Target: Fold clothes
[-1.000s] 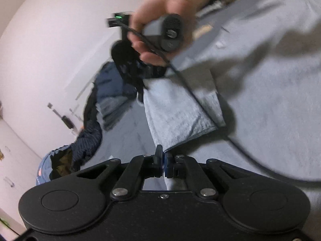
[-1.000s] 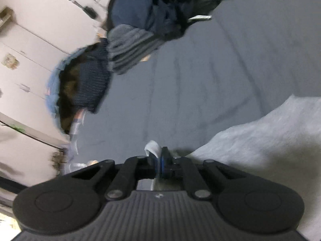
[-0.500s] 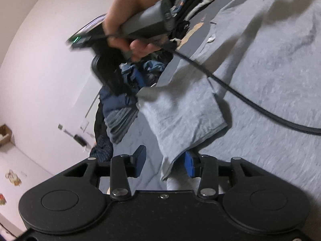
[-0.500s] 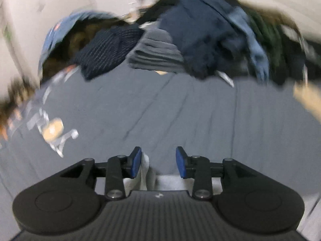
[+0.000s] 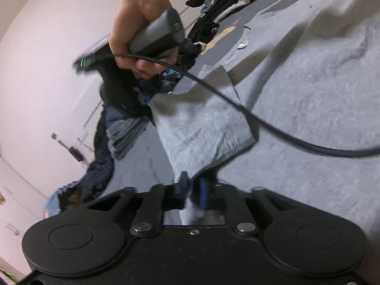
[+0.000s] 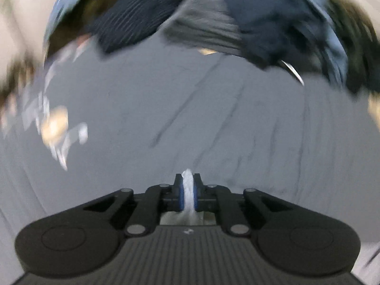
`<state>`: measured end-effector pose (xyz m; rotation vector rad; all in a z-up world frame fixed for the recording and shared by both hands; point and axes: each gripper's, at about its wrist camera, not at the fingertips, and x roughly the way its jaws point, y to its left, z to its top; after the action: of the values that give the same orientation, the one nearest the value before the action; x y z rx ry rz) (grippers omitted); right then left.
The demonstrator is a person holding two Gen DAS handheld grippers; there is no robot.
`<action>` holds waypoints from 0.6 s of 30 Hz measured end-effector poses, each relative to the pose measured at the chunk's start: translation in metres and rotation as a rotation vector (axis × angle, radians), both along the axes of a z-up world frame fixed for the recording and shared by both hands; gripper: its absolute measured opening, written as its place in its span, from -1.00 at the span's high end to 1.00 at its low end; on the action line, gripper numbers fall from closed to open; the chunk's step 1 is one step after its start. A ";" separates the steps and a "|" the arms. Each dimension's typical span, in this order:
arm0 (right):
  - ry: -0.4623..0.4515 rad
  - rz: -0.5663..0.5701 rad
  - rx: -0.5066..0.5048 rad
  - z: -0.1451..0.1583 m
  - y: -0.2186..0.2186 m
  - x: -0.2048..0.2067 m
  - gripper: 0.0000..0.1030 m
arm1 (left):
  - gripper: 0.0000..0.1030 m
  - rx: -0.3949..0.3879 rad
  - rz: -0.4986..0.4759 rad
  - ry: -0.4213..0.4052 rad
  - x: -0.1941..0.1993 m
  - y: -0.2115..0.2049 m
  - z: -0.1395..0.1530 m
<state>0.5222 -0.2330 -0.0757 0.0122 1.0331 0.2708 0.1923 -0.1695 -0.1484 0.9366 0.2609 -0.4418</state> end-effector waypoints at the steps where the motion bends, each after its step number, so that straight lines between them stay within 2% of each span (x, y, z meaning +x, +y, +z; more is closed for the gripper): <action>1: -0.010 -0.061 0.066 0.003 -0.011 0.000 0.88 | 0.91 -0.012 0.000 0.009 0.001 0.002 0.000; 4: -0.086 -0.218 0.221 0.013 -0.042 0.002 0.85 | 0.91 -0.021 0.011 0.030 0.001 0.006 0.001; 8: -0.173 -0.247 0.243 0.043 -0.066 -0.015 0.80 | 0.84 -0.004 0.027 0.036 0.001 0.009 0.001; 9: -0.183 -0.244 0.251 0.052 -0.072 -0.022 0.77 | 0.73 -0.006 0.025 0.042 0.001 0.011 0.005; 11: -0.216 -0.228 0.259 0.073 -0.087 -0.046 0.69 | 0.12 -0.023 0.036 0.047 0.000 0.018 0.014; 13: -0.261 -0.201 0.259 0.098 -0.105 -0.078 0.61 | -0.17 -0.091 0.062 0.056 0.000 0.028 0.028; 15: -0.317 -0.199 0.229 0.128 -0.127 -0.121 0.33 | -0.17 -0.199 0.110 0.078 0.003 0.038 0.044; 18: -0.438 -0.213 0.198 0.171 -0.163 -0.196 0.14 | -0.16 -0.364 0.154 0.110 0.003 0.041 0.074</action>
<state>0.3265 -0.3960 0.0952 0.2312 0.5609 0.1691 0.1954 -0.1283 -0.0746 0.5326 0.3369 -0.3831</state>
